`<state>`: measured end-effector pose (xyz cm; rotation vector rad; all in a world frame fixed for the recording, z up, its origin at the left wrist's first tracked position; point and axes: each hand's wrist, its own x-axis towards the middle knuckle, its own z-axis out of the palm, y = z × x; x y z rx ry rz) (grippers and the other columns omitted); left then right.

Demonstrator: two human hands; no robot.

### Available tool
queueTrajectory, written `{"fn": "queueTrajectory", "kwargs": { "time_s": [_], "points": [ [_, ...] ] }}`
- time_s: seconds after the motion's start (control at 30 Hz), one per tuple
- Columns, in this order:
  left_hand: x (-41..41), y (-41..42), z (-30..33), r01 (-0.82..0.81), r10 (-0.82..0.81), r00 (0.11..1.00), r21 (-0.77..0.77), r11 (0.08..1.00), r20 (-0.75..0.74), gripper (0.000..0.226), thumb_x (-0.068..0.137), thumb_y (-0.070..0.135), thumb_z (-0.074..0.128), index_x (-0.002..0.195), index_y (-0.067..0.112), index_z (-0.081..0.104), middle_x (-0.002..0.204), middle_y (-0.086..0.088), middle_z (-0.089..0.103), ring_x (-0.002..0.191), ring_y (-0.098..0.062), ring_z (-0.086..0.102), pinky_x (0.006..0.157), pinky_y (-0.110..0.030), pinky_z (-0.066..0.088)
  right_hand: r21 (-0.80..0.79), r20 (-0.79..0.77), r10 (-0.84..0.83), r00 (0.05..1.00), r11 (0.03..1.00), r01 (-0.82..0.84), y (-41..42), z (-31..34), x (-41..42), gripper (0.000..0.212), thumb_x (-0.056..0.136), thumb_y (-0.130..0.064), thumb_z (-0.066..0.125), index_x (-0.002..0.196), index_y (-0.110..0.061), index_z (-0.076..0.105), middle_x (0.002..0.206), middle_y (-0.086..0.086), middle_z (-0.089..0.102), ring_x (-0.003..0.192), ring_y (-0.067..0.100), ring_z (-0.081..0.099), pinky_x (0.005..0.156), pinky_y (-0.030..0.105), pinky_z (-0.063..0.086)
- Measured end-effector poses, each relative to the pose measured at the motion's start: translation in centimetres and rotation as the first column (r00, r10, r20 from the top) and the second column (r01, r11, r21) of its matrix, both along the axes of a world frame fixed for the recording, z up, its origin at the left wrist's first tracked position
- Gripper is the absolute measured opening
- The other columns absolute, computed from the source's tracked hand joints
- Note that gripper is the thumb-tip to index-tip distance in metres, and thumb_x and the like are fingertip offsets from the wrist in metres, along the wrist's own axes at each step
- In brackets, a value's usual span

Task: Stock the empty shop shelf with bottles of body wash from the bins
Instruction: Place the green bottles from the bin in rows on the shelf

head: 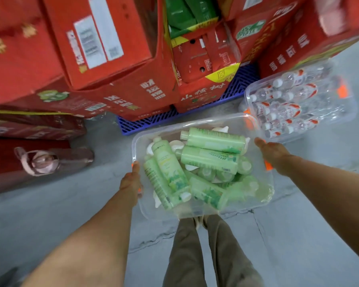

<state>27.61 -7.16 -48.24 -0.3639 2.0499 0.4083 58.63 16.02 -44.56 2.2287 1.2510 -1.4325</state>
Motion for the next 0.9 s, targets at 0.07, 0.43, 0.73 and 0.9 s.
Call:
{"fn": "queueTrajectory", "kwargs": {
  "time_s": [0.07,0.43,0.73,0.9],
  "points": [
    [0.2,-0.7,3.9,0.018,-0.018,1.000,0.007,1.000,-0.017,0.070,0.089,0.073,0.035,0.103,0.009,0.058,0.085,-0.014,0.056,0.079,-0.031,0.056,0.089,-0.050,0.054,0.006,0.001,-0.002,1.000,1.000,0.002,-0.6,4.0,0.2,0.059,0.096,-0.047,0.047,0.128,0.002,0.055,0.118,0.019,0.055,0.106,0.035,0.055,0.091,0.045,0.046],
    [0.4,-6.3,23.1,0.086,-0.065,0.972,0.080,0.993,-0.228,0.089,0.086,0.079,0.021,0.121,0.007,0.059,0.100,-0.015,0.062,0.076,-0.033,0.061,0.066,-0.037,0.048,0.057,-0.027,0.118,0.993,0.992,-0.116,-4.9,22.7,0.1,0.067,0.093,-0.053,0.048,0.115,0.009,0.058,0.085,0.015,0.050,0.073,0.027,0.047,0.065,0.033,0.034],
    [-0.2,-14.1,31.8,-0.229,0.296,0.891,0.221,0.948,-0.344,0.069,0.081,0.076,0.050,0.076,0.007,0.054,0.105,-0.018,0.062,0.101,-0.039,0.061,0.095,-0.049,0.050,0.206,-0.002,0.439,0.899,0.880,-0.429,-5.7,30.7,-7.2,0.057,0.093,-0.053,0.048,0.092,0.003,0.056,0.091,0.022,0.056,0.075,0.029,0.051,0.065,0.033,0.035],
    [-2.3,-20.2,35.0,-0.323,0.390,0.849,0.235,0.917,-0.356,0.084,0.083,0.079,0.038,0.111,0.005,0.067,0.110,-0.014,0.058,0.107,-0.038,0.059,0.093,-0.041,0.049,0.261,-0.001,0.562,0.827,0.799,-0.542,-8.6,34.0,-14.5,0.054,0.092,-0.051,0.052,0.082,0.001,0.060,0.083,0.021,0.057,0.077,0.032,0.054,0.069,0.036,0.040]
  ]
}}
